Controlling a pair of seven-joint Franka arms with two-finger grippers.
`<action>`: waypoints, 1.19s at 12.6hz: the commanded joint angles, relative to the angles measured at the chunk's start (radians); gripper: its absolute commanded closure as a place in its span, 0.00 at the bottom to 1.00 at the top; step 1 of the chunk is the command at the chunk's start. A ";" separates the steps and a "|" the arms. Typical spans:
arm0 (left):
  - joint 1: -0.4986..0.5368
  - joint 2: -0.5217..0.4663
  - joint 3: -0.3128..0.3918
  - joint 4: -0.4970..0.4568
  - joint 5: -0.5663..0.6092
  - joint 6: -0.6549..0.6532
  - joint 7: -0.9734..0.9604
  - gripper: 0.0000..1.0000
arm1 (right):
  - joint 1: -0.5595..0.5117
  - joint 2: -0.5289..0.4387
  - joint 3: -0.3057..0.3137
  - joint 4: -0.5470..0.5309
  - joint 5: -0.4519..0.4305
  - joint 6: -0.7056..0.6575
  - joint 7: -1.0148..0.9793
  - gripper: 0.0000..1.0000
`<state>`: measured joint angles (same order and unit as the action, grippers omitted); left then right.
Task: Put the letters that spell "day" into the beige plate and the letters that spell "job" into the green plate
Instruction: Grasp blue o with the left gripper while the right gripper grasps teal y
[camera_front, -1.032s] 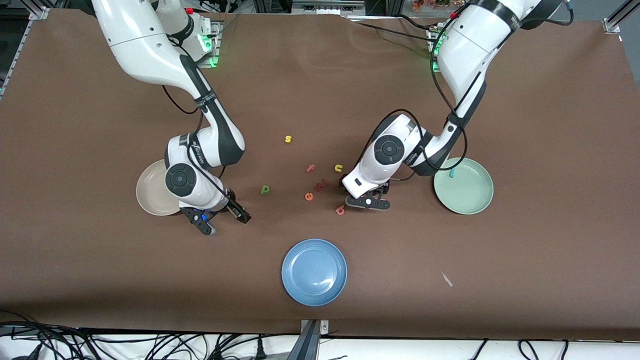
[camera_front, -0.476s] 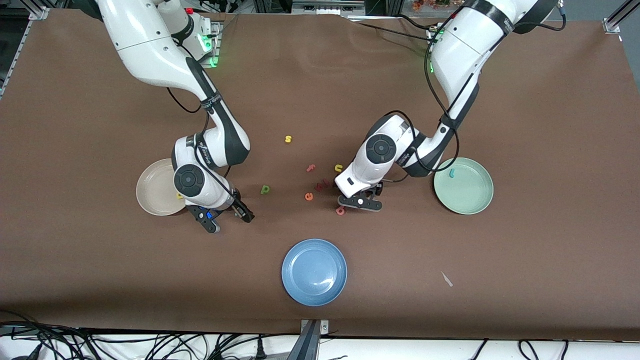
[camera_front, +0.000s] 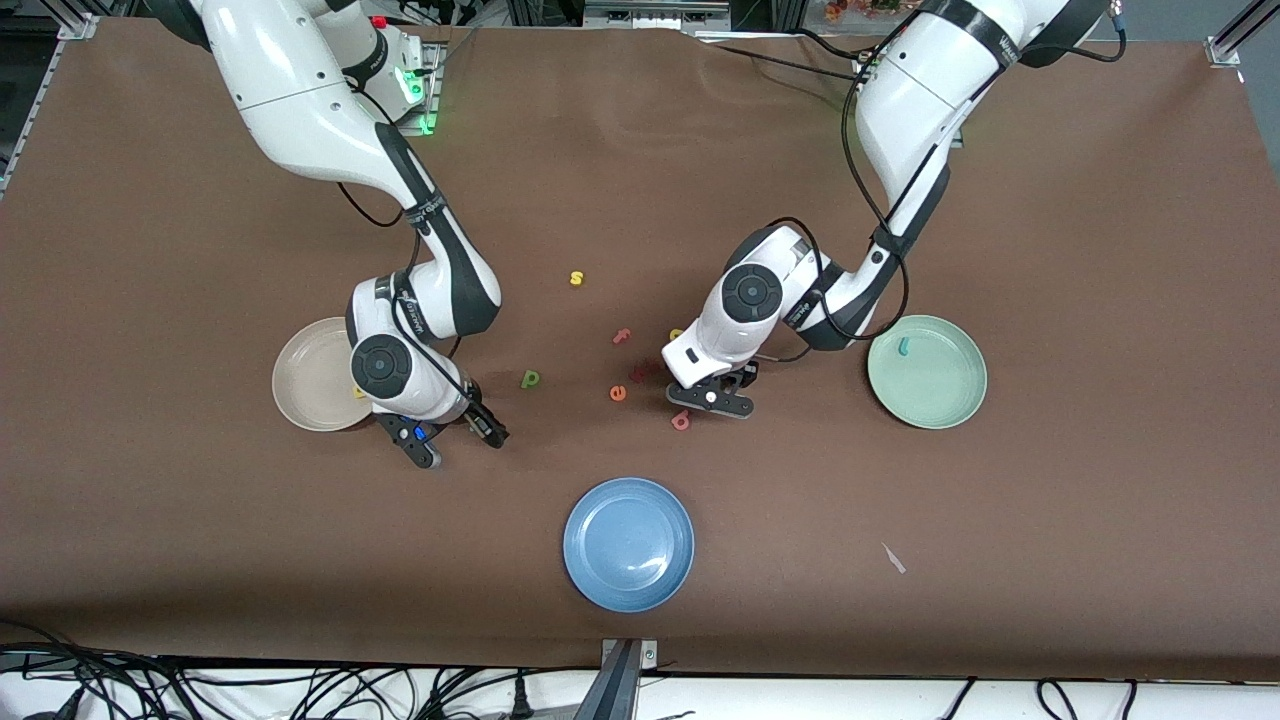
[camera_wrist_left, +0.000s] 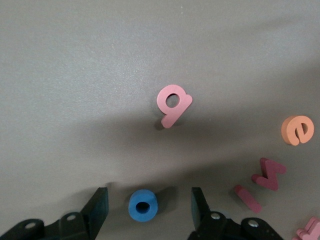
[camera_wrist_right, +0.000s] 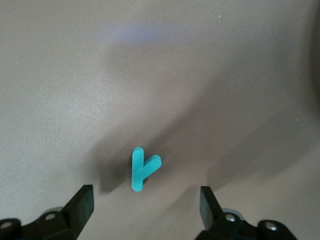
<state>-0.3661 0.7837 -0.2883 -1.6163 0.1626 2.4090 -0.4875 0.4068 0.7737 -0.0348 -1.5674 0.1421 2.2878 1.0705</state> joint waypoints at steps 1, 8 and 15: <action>-0.004 0.005 0.003 0.004 0.032 -0.016 0.014 0.48 | -0.008 0.026 0.000 0.037 -0.001 -0.005 -0.026 0.21; -0.004 0.005 0.003 -0.014 0.032 -0.064 0.014 0.64 | -0.013 0.030 0.000 0.030 0.005 0.010 -0.061 0.54; 0.012 -0.047 0.003 0.006 0.032 -0.160 0.017 1.00 | -0.016 0.032 0.000 0.030 0.007 0.010 -0.076 0.83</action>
<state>-0.3648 0.7801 -0.2848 -1.6163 0.1729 2.3239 -0.4812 0.3990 0.7807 -0.0385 -1.5641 0.1420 2.2998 1.0185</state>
